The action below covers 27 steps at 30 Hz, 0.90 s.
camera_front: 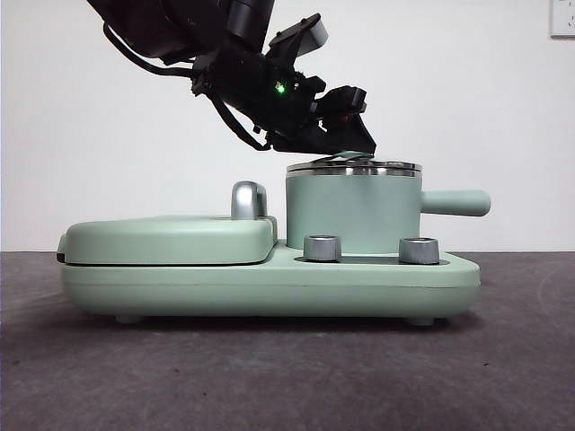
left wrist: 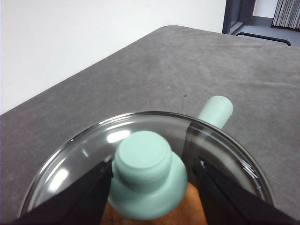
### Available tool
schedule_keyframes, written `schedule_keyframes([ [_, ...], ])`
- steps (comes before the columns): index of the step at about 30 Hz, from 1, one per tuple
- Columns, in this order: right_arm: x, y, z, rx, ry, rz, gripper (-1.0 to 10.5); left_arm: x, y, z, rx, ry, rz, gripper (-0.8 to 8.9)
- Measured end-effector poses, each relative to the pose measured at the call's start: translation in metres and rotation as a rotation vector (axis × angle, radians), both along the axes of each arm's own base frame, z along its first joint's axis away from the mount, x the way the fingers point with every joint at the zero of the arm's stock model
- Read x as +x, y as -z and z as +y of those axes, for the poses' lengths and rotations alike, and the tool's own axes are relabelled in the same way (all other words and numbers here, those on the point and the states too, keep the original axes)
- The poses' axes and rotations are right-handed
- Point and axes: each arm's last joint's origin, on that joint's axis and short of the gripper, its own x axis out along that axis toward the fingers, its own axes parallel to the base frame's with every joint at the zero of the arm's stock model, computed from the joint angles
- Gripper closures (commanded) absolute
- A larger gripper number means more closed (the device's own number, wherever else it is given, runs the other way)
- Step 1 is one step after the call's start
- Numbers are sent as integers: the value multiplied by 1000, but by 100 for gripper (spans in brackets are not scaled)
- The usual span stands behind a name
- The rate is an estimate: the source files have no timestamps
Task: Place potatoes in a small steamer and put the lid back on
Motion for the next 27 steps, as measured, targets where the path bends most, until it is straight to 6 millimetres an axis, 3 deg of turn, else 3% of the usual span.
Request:
schedule_keyframes([
  [5,0,0,0,0,0,0,616,-12,-31,10,-27,-5,-12,528],
  [12,0,0,0,0,0,0,616,-41,-92,54,-34,-60,9,530],
  [22,0,0,0,1,-1,-1,616,-90,-136,120,-40,-157,123,533],
  [27,0,0,0,3,-3,-1,616,-126,-129,148,-73,-195,140,534],
])
